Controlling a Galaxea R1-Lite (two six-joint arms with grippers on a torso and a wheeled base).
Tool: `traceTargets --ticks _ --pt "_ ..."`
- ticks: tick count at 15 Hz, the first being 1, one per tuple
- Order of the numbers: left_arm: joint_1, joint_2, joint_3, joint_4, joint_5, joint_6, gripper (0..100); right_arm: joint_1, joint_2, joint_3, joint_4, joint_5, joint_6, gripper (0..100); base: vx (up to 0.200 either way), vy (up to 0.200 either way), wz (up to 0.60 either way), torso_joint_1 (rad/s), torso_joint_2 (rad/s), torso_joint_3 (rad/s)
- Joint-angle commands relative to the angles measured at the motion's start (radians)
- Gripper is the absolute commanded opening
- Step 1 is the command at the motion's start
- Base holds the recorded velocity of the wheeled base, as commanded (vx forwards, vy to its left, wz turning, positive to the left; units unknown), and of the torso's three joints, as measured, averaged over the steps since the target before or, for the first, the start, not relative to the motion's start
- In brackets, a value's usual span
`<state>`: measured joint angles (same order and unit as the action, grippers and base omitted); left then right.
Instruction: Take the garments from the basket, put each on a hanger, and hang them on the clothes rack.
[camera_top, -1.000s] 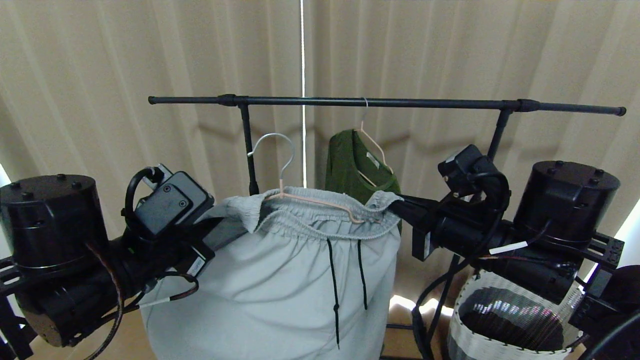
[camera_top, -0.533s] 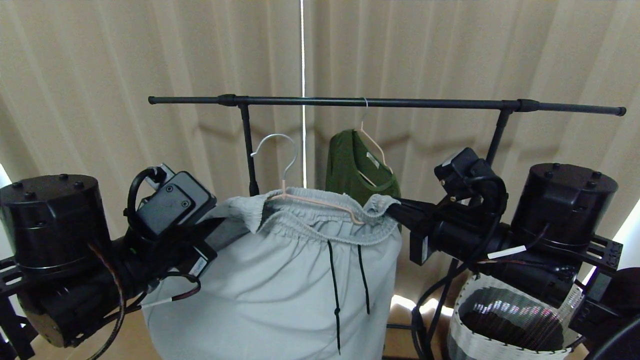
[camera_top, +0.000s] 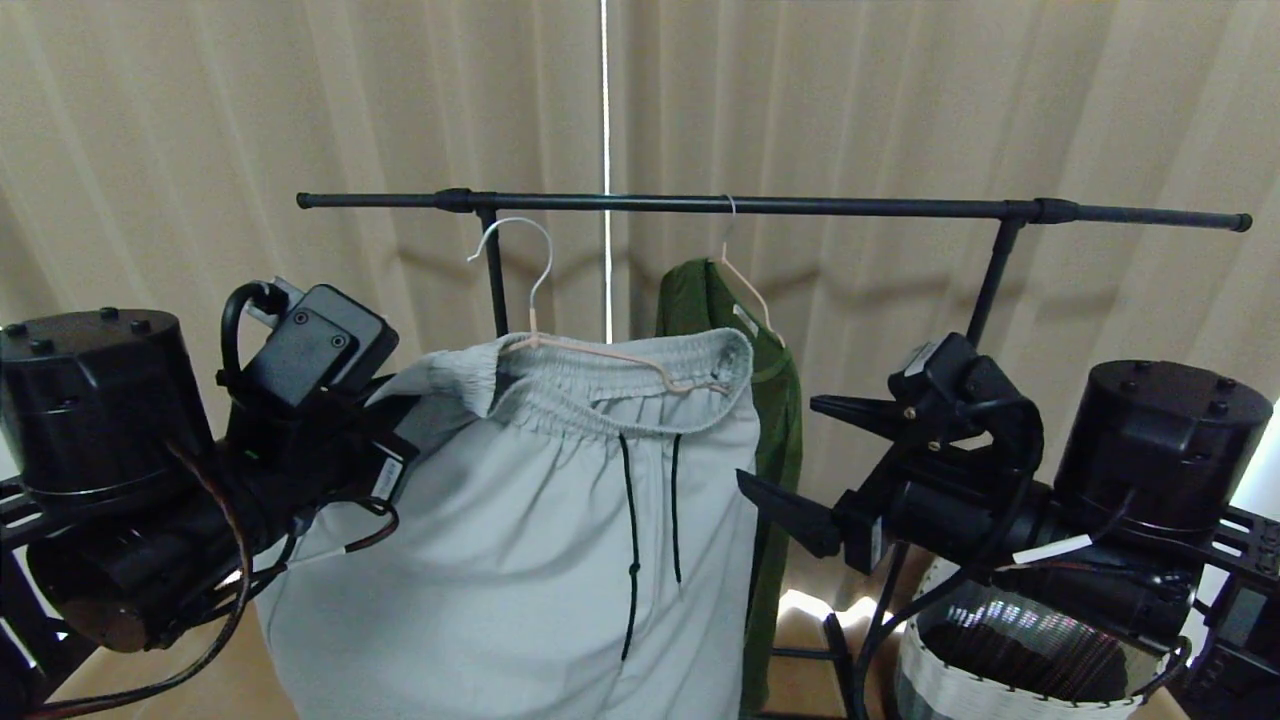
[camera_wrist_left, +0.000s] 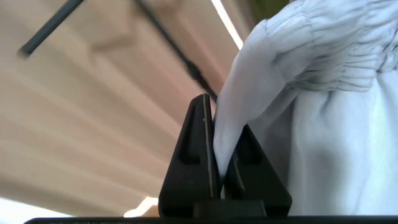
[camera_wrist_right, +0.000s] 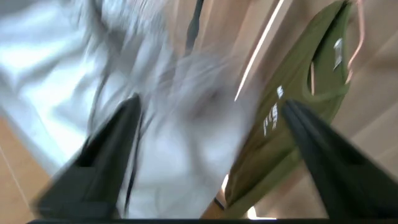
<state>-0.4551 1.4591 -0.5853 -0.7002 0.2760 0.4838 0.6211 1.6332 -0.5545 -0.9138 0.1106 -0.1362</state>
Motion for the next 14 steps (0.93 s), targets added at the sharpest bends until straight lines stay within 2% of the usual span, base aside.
traceTargets --ticks 1,3,4,7,10,13,14 --pt "-0.01 0.009 -0.001 -0.001 -0.001 -0.01 0 0.0 -0.024 0.001 0.0 0.024 -0.005 100 0.0 0.0 0.0 0.0 0.0 0.0" --pt "-0.045 0.004 0.013 -0.002 -0.004 -0.025 0 -0.001 -0.018 -0.042 0.003 0.037 -0.043 100 0.0 0.0 0.0 0.0 0.0 0.0" --pt "-0.063 0.001 0.015 -0.002 -0.004 -0.03 0 -0.009 -0.007 -0.101 0.018 0.038 -0.103 100 0.0 0.0 0.0 0.0 0.0 0.0" --pt "-0.106 0.006 0.024 -0.05 -0.006 -0.024 0 -0.015 0.024 -0.213 0.135 0.037 -0.195 100 0.0 0.0 0.0 0.0 0.0 0.0" --pt "-0.152 0.009 0.047 -0.059 -0.006 -0.021 0 -0.018 0.099 -0.314 0.174 0.029 -0.278 100 0.0 0.0 0.0 0.0 0.0 0.0" --pt "-0.168 0.007 0.051 -0.059 -0.008 -0.022 0 -0.032 0.132 -0.346 0.174 0.027 -0.299 100 0.0 0.0 0.0 0.0 0.0 0.0" --pt "-0.18 0.007 0.062 -0.087 -0.034 -0.022 0 -0.034 0.162 -0.354 0.174 0.021 -0.327 100 0.0 0.0 0.0 0.0 0.0 0.0"
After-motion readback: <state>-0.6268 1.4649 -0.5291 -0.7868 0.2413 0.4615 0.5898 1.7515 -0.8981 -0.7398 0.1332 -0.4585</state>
